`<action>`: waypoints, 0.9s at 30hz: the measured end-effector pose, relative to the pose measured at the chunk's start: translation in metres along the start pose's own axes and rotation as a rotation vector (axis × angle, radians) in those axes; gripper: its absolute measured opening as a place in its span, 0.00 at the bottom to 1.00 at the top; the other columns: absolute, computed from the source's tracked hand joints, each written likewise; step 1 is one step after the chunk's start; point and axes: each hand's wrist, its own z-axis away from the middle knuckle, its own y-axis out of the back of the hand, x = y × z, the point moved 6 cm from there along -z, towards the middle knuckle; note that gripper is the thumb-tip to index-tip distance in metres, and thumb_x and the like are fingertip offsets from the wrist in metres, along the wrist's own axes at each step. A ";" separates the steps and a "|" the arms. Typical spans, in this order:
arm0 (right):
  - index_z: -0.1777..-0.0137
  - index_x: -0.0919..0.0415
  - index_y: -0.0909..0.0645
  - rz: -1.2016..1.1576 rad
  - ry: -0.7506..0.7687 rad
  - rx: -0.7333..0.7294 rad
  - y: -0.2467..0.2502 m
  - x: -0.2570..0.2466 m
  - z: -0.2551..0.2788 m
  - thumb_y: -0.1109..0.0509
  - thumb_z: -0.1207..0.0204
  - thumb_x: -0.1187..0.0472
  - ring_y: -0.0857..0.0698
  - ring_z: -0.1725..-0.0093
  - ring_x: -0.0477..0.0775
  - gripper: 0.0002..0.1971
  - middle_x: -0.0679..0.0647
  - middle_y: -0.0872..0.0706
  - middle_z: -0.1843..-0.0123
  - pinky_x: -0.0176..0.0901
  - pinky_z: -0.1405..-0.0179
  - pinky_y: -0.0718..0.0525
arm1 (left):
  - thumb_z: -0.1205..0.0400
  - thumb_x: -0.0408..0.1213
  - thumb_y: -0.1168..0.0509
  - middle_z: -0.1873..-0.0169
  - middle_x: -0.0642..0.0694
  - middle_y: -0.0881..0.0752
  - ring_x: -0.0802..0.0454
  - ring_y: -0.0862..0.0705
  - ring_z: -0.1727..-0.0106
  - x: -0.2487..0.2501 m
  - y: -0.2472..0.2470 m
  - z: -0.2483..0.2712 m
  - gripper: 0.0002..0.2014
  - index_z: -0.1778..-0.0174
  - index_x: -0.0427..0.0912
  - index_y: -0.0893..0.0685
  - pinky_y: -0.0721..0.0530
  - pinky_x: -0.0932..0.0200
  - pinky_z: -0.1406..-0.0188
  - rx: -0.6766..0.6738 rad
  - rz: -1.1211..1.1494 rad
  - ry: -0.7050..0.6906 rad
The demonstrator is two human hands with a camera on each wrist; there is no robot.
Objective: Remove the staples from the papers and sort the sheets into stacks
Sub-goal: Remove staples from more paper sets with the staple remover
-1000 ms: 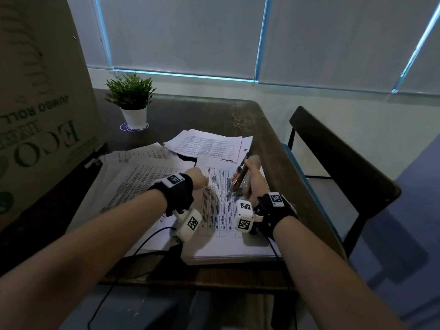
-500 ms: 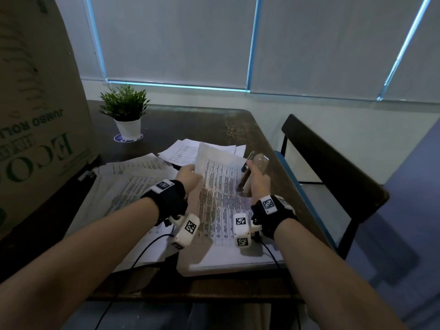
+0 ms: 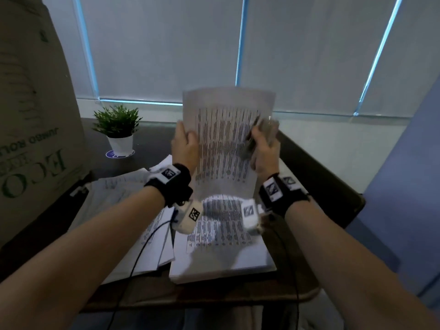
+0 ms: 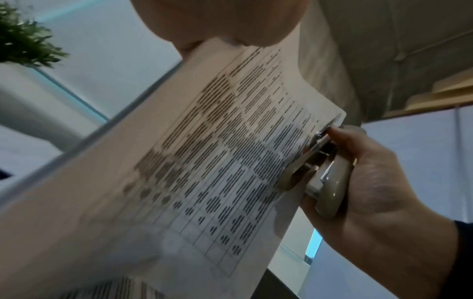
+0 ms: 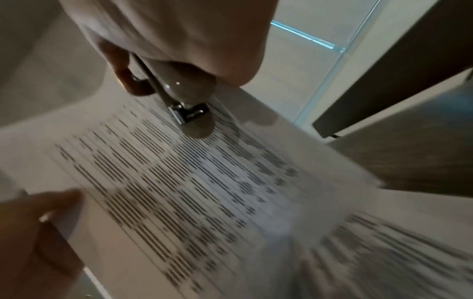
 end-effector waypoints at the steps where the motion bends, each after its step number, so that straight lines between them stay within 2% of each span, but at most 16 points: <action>1: 0.46 0.66 0.17 0.069 -0.035 0.032 0.006 0.015 0.007 0.28 0.20 0.51 0.12 0.62 0.52 0.16 0.59 0.12 0.54 0.42 0.66 0.15 | 0.14 0.32 0.49 0.63 0.47 0.20 0.51 0.21 0.64 -0.011 -0.004 0.006 0.07 0.48 0.34 0.27 0.19 0.51 0.63 -0.011 -0.037 0.040; 3: 0.43 0.64 0.20 0.206 -0.054 0.111 0.016 0.030 0.015 0.27 0.21 0.54 0.12 0.56 0.54 0.14 0.59 0.13 0.50 0.35 0.65 0.16 | 0.14 0.34 0.47 0.61 0.43 0.18 0.45 0.20 0.61 -0.020 -0.010 0.012 0.07 0.50 0.35 0.26 0.19 0.50 0.60 -0.007 -0.072 0.084; 4: 0.43 0.62 0.23 0.247 -0.016 0.155 0.019 0.026 0.014 0.26 0.22 0.55 0.13 0.51 0.55 0.14 0.60 0.15 0.45 0.31 0.61 0.16 | 0.14 0.34 0.46 0.62 0.43 0.19 0.45 0.20 0.61 -0.017 -0.012 0.011 0.07 0.53 0.36 0.26 0.19 0.51 0.60 0.013 -0.073 0.089; 6: 0.40 0.60 0.25 0.333 0.163 0.256 0.023 0.000 0.003 0.23 0.25 0.54 0.19 0.40 0.54 0.20 0.60 0.24 0.34 0.24 0.46 0.21 | 0.14 0.34 0.45 0.65 0.45 0.19 0.45 0.20 0.62 -0.002 -0.015 0.001 0.09 0.57 0.36 0.24 0.18 0.51 0.59 0.036 -0.106 0.062; 7: 0.39 0.60 0.23 0.375 0.277 0.311 0.024 -0.020 0.001 0.22 0.26 0.53 0.22 0.38 0.53 0.20 0.58 0.27 0.33 0.21 0.42 0.25 | 0.15 0.35 0.44 0.64 0.44 0.18 0.44 0.19 0.61 0.007 -0.018 -0.005 0.10 0.57 0.34 0.23 0.16 0.51 0.59 0.015 -0.136 0.039; 9: 0.44 0.55 0.21 0.328 0.479 0.348 0.019 -0.063 -0.006 0.23 0.27 0.53 0.21 0.45 0.52 0.15 0.54 0.26 0.40 0.24 0.45 0.24 | 0.15 0.34 0.44 0.61 0.42 0.16 0.45 0.17 0.60 0.025 -0.027 -0.014 0.10 0.56 0.33 0.20 0.16 0.54 0.58 -0.076 -0.194 -0.007; 11: 0.45 0.58 0.20 0.205 0.536 0.339 0.011 -0.103 -0.018 0.24 0.25 0.55 0.18 0.55 0.47 0.13 0.54 0.19 0.49 0.28 0.53 0.20 | 0.14 0.35 0.43 0.59 0.41 0.14 0.45 0.16 0.57 0.039 -0.039 -0.016 0.11 0.52 0.34 0.17 0.16 0.54 0.54 -0.178 -0.233 -0.057; 12: 0.44 0.59 0.19 0.145 0.540 0.359 0.008 -0.120 -0.026 0.24 0.25 0.53 0.15 0.56 0.49 0.14 0.54 0.15 0.51 0.33 0.53 0.16 | 0.14 0.34 0.43 0.58 0.42 0.14 0.46 0.16 0.57 0.045 -0.045 -0.014 0.12 0.51 0.34 0.16 0.17 0.56 0.55 -0.226 -0.254 -0.079; 14: 0.42 0.59 0.17 0.051 0.555 0.419 0.005 -0.145 -0.041 0.25 0.28 0.46 0.11 0.54 0.59 0.21 0.57 0.10 0.51 0.51 0.51 0.11 | 0.15 0.34 0.43 0.61 0.42 0.15 0.46 0.17 0.59 0.052 -0.055 -0.007 0.12 0.53 0.33 0.16 0.21 0.60 0.63 -0.298 -0.299 -0.119; 15: 0.40 0.61 0.16 0.027 0.526 0.431 0.006 -0.150 -0.050 0.26 0.28 0.44 0.10 0.55 0.60 0.24 0.58 0.09 0.52 0.55 0.52 0.11 | 0.15 0.33 0.43 0.62 0.41 0.14 0.46 0.17 0.61 0.053 -0.060 -0.002 0.12 0.54 0.33 0.16 0.21 0.60 0.66 -0.328 -0.305 -0.127; 17: 0.40 0.67 0.16 -0.010 0.430 0.374 0.003 -0.153 -0.061 0.26 0.24 0.49 0.12 0.61 0.54 0.21 0.57 0.10 0.58 0.51 0.56 0.11 | 0.15 0.35 0.43 0.62 0.39 0.13 0.44 0.14 0.61 0.050 -0.068 0.005 0.13 0.55 0.32 0.16 0.14 0.55 0.63 -0.376 -0.284 -0.115; 19: 0.46 0.67 0.14 0.009 0.346 0.311 -0.001 -0.146 -0.070 0.27 0.22 0.53 0.13 0.63 0.51 0.16 0.55 0.11 0.62 0.52 0.51 0.11 | 0.15 0.36 0.42 0.63 0.39 0.13 0.44 0.13 0.61 0.050 -0.073 0.011 0.12 0.55 0.34 0.16 0.12 0.50 0.59 -0.387 -0.277 -0.118; 21: 0.54 0.62 0.13 0.034 0.290 0.277 -0.004 -0.140 -0.071 0.26 0.23 0.52 0.13 0.65 0.52 0.12 0.54 0.11 0.65 0.53 0.50 0.11 | 0.15 0.35 0.42 0.67 0.44 0.15 0.48 0.15 0.65 0.050 -0.076 0.012 0.12 0.60 0.35 0.17 0.14 0.54 0.62 -0.397 -0.288 -0.124; 23: 0.60 0.61 0.15 0.004 0.236 0.237 -0.009 -0.133 -0.069 0.25 0.27 0.50 0.15 0.69 0.54 0.13 0.55 0.12 0.68 0.54 0.56 0.12 | 0.15 0.35 0.42 0.72 0.50 0.20 0.57 0.21 0.71 0.056 -0.077 0.014 0.12 0.64 0.40 0.21 0.23 0.65 0.69 -0.399 -0.323 -0.155; 25: 0.63 0.61 0.17 0.022 0.220 0.227 -0.011 -0.133 -0.068 0.25 0.31 0.46 0.16 0.72 0.57 0.16 0.57 0.13 0.70 0.56 0.61 0.12 | 0.14 0.35 0.42 0.73 0.53 0.22 0.60 0.24 0.71 0.059 -0.079 0.015 0.12 0.64 0.42 0.21 0.29 0.68 0.71 -0.405 -0.340 -0.176; 27: 0.65 0.60 0.17 0.090 0.240 0.229 -0.012 -0.133 -0.067 0.26 0.26 0.47 0.16 0.73 0.57 0.17 0.56 0.14 0.72 0.56 0.64 0.11 | 0.14 0.35 0.42 0.72 0.54 0.22 0.61 0.24 0.71 0.059 -0.080 0.016 0.11 0.62 0.42 0.20 0.30 0.70 0.72 -0.415 -0.342 -0.180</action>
